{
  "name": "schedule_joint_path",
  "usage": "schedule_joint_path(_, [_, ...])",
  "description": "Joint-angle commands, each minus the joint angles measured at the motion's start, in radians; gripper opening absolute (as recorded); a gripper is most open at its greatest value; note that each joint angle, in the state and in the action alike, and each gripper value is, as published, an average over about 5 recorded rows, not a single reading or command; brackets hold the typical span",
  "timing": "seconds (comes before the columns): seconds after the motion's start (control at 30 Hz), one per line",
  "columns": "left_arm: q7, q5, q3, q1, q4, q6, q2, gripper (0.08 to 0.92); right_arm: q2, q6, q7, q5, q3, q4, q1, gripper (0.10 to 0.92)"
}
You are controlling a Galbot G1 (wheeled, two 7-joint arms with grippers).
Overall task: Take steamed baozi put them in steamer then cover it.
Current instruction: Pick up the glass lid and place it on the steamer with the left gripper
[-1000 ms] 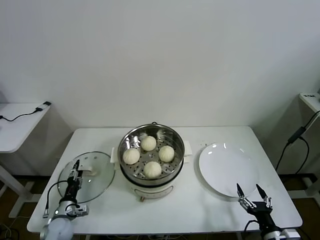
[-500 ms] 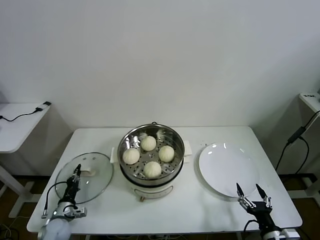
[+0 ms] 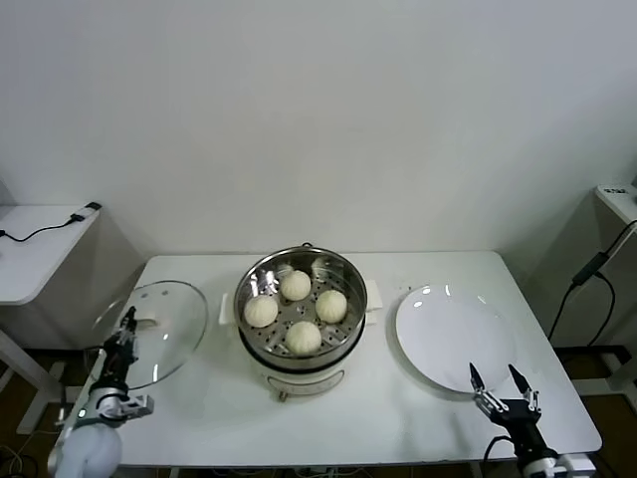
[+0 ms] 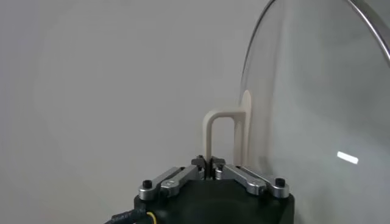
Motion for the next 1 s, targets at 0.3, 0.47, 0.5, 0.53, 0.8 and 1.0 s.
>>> schedule_joint_path(0.3, [0.343, -0.141, 0.083, 0.059, -0.591, 0.49, 0.133, 0.138, 0.014, -0.075, 0.089, -0.173, -0.004, 0.007, 0.003, 0.823])
schedule_joint_path(0.47, [0.428, -0.022, 0.349, -0.078, -0.653, 0.658, 0.114, 0.138, 0.015, -0.074, 0.093, -0.2, -0.003, 0.011, 0.001, 0.823])
schedule_joint_path(0.5, [0.451, 0.009, 0.394, -0.103, -0.658, 0.681, 0.103, 0.138, 0.015, -0.073, 0.093, -0.203, -0.002, 0.011, 0.0, 0.823])
schedule_joint_path(0.53, [0.475, 0.043, 0.442, -0.128, -0.662, 0.705, 0.089, 0.138, 0.014, -0.071, 0.094, -0.203, -0.001, 0.011, -0.001, 0.823])
schedule_joint_path(0.8, [0.639, 0.348, 0.685, -0.252, -0.62, 0.773, -0.102, 0.138, 0.012, -0.043, 0.095, -0.199, 0.001, -0.007, 0.004, 0.823])
schedule_joint_path(1.0, [0.653, 0.511, 0.762, -0.25, -0.545, 0.768, -0.259, 0.138, 0.008, -0.019, 0.096, -0.192, 0.002, -0.029, 0.002, 0.823])
